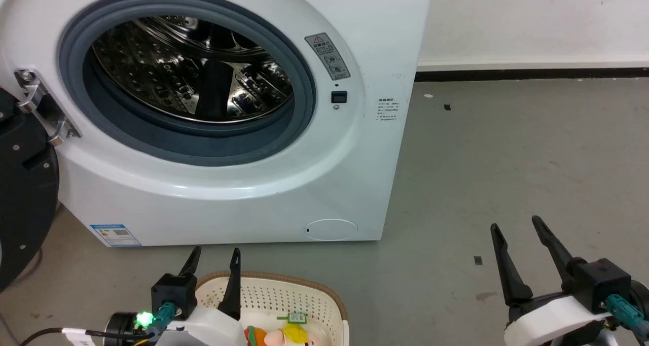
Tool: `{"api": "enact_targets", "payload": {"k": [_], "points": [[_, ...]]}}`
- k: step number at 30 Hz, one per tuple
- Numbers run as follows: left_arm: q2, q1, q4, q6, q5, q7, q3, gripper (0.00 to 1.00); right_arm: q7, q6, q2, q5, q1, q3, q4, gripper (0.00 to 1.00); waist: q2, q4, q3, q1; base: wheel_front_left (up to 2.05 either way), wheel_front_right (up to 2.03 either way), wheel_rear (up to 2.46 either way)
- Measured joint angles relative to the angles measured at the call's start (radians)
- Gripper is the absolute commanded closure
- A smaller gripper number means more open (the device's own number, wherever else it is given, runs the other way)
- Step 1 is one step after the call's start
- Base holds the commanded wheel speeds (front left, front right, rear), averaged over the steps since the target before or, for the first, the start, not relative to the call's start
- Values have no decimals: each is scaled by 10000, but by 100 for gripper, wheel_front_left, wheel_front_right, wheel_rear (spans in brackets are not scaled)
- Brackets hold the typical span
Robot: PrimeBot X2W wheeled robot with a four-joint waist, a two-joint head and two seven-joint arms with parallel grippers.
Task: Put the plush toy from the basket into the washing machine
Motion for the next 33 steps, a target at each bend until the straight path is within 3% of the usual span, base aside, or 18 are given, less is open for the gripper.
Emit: {"api": "enact_targets", "payload": {"k": [33], "points": [[77,-1609,3415,-355,-554,-673,-282,0,-662,0,0,529,-276,-188,-537,0,0,-655,1764,1,0,0,0]]}}
